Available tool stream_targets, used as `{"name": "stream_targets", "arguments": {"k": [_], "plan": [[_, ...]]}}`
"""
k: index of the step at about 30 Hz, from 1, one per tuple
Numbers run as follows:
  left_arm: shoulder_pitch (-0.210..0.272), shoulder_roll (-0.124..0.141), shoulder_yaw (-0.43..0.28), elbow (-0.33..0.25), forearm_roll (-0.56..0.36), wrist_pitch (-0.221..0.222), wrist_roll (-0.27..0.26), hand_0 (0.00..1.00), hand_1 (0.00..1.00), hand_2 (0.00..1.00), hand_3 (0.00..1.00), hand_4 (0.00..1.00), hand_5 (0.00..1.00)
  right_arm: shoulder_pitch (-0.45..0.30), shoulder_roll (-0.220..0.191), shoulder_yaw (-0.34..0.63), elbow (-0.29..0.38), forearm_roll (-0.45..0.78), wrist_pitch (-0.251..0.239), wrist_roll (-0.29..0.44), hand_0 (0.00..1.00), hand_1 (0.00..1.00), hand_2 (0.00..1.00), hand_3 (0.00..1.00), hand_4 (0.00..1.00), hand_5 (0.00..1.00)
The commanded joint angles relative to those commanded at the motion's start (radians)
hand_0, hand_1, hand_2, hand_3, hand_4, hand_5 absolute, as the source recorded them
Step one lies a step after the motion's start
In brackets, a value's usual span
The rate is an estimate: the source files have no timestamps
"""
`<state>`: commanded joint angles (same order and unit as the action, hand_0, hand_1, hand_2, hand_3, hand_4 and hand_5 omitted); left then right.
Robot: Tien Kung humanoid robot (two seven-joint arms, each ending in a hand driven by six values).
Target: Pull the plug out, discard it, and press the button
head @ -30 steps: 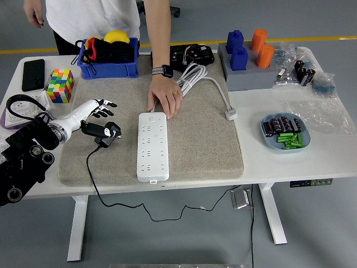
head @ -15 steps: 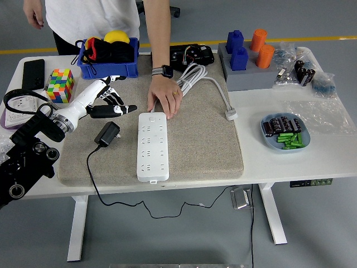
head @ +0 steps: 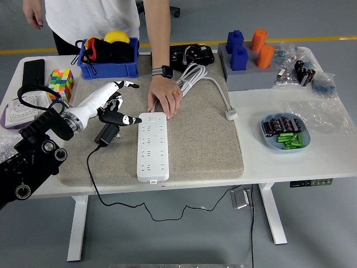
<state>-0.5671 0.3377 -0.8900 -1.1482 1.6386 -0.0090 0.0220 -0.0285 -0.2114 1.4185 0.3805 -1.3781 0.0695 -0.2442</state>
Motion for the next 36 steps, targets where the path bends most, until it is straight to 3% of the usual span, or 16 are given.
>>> {"name": "stream_targets", "arguments": {"k": [7,12,16,30,36], "plan": [[-0.062,-0.004,0.099,0.011,0.083,-0.023,0.058,0.035,0.002,0.079,0.813,0.257,0.002,0.000,0.000,-0.002,0.000,-0.001,0.000,-0.001,0.785,0.745,0.742,0.744,0.800,0.777],[-0.123,-0.013,0.193,0.035,0.147,-0.055,0.113,0.035,0.002,0.079,0.803,0.256,0.002,0.000,0.000,-0.005,-0.001,0.000,0.001,-0.001,0.785,0.745,0.742,0.744,0.801,0.778],[-0.169,-0.026,0.262,0.069,0.182,-0.062,0.126,0.034,0.002,0.080,0.789,0.256,0.002,0.001,-0.001,-0.008,-0.001,0.002,0.001,0.000,0.785,0.746,0.742,0.744,0.801,0.778],[-0.284,-0.066,0.395,0.170,0.193,-0.098,0.165,0.033,0.002,0.080,0.756,0.250,0.002,0.004,-0.005,-0.013,-0.002,0.004,0.001,0.000,0.786,0.745,0.742,0.744,0.803,0.778],[-0.305,-0.076,0.427,0.208,0.181,-0.106,0.174,0.033,0.002,0.080,0.754,0.248,0.002,0.004,-0.006,-0.014,-0.003,0.005,0.001,0.000,0.786,0.745,0.742,0.744,0.803,0.779]]}}
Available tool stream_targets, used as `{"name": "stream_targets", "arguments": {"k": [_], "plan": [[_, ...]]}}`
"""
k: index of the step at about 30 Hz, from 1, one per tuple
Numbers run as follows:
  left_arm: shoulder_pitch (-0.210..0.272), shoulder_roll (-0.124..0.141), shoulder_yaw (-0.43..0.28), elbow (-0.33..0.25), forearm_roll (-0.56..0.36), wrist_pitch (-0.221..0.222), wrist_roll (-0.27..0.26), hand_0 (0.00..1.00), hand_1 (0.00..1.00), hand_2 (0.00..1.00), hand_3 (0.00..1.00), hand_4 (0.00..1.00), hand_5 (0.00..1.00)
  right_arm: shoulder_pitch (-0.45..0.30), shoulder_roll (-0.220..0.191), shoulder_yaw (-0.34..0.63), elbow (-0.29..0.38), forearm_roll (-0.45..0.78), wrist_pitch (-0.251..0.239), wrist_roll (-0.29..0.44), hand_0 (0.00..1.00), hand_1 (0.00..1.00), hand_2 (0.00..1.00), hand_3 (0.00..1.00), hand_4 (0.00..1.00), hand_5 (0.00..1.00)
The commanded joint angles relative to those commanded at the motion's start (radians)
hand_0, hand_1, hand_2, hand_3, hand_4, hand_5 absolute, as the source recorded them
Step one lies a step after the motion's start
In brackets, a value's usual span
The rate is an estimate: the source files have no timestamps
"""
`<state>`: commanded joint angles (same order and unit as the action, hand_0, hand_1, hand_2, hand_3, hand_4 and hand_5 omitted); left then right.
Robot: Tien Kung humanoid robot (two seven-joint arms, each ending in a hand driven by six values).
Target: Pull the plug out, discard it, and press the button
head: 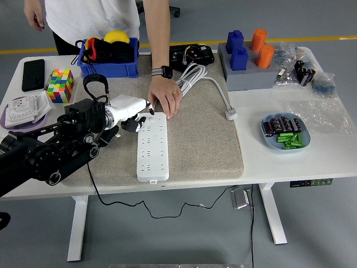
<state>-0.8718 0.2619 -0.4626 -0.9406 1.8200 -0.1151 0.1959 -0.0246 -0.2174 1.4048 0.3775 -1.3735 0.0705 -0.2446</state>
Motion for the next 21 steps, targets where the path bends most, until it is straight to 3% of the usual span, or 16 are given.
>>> {"name": "stream_targets", "arguments": {"k": [21], "plan": [[-0.018,-0.014,0.056,0.032,-0.033,-0.001,0.001,0.032,0.002,0.080,0.743,0.246,0.002,0.000,-0.001,-0.002,0.000,0.001,0.000,0.000,0.785,0.745,0.741,0.744,0.803,0.780]]}}
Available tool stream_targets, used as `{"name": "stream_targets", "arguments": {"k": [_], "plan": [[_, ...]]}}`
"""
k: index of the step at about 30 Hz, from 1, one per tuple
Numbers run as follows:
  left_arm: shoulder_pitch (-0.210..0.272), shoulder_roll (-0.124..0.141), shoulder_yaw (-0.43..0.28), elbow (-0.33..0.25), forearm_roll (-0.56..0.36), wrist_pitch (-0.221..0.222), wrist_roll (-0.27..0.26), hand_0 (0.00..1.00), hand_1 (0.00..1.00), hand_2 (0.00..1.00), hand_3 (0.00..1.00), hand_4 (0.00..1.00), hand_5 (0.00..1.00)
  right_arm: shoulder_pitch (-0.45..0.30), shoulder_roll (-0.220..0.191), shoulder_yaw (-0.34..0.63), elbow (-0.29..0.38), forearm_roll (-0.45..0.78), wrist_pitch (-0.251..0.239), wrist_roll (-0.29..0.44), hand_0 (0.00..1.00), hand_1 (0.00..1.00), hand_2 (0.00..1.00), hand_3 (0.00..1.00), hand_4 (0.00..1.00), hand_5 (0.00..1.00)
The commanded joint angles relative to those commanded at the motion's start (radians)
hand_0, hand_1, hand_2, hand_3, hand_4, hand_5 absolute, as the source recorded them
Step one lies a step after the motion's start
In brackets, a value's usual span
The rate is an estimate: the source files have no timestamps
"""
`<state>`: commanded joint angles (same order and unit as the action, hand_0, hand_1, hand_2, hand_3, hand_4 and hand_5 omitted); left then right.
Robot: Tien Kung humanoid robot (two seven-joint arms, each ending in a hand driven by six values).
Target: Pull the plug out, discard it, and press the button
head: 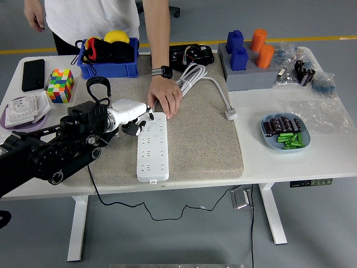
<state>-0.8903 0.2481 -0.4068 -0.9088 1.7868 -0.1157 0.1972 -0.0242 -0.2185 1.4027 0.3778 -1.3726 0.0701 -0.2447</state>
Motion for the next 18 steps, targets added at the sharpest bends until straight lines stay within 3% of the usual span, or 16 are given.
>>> {"name": "stream_targets", "arguments": {"k": [18], "plan": [[-0.031,-0.014,0.080,0.034,-0.021,0.009,-0.003,0.032,0.002,0.080,0.739,0.243,0.002,0.000,-0.001,-0.002,0.000,0.000,0.000,0.000,0.785,0.745,0.741,0.744,0.803,0.780]]}}
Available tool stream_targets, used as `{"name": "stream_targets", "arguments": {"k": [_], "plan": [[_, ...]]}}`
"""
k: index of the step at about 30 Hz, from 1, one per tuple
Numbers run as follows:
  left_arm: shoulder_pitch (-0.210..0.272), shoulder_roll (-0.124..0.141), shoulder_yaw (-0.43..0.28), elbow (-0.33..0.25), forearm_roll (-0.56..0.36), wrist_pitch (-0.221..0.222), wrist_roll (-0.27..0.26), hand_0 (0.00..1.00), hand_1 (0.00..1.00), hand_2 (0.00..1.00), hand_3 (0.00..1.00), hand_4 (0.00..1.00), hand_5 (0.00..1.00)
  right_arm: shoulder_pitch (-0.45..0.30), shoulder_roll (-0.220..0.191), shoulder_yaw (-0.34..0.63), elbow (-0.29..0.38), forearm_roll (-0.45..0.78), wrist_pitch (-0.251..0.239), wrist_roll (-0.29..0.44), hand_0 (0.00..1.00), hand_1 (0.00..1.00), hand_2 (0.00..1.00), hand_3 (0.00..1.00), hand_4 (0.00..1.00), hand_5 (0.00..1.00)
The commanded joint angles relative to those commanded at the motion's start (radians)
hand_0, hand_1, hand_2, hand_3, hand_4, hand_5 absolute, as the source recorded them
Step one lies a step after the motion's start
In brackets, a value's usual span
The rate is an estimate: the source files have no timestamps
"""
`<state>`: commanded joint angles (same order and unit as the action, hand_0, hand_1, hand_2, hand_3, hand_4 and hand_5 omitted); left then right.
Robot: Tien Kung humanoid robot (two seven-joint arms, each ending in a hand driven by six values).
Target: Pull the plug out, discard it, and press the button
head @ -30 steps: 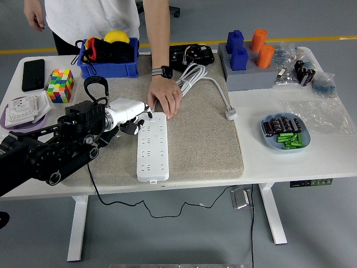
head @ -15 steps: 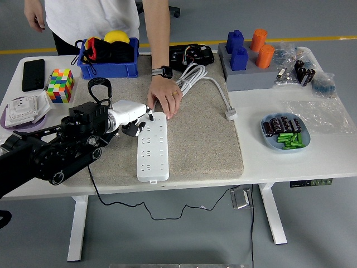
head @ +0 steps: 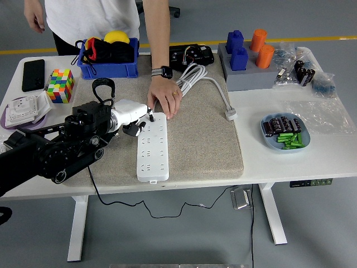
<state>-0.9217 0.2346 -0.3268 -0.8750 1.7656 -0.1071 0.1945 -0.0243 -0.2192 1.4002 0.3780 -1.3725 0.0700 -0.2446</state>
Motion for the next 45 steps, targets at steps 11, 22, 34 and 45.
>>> {"name": "stream_targets", "arguments": {"k": [11,22,34,45], "plan": [[0.074,0.038,-0.265,-0.125,0.026,0.032,-0.026,0.031,0.002,0.080,0.728,0.238,0.002,-0.001,0.001,0.000,0.001,-0.001,-0.001,0.000,0.786,0.745,0.740,0.744,0.803,0.781],[0.326,0.049,-0.691,-0.351,-0.202,0.076,-0.118,0.062,0.007,0.094,0.684,0.221,0.002,-0.003,0.005,0.001,0.001,-0.003,-0.001,0.000,0.786,0.745,0.741,0.743,0.803,0.781],[0.608,-0.001,-1.138,-0.430,-0.378,0.085,-0.167,0.251,0.272,0.381,0.768,0.909,0.059,-0.003,0.007,-0.001,0.001,-0.005,-0.001,0.000,0.785,0.745,0.741,0.745,0.803,0.781],[0.671,-0.005,-1.217,-0.387,-0.404,0.080,-0.167,0.821,0.825,0.810,0.857,0.984,0.413,0.005,0.006,-0.004,0.002,-0.003,-0.001,0.001,0.785,0.745,0.741,0.743,0.803,0.782]]}}
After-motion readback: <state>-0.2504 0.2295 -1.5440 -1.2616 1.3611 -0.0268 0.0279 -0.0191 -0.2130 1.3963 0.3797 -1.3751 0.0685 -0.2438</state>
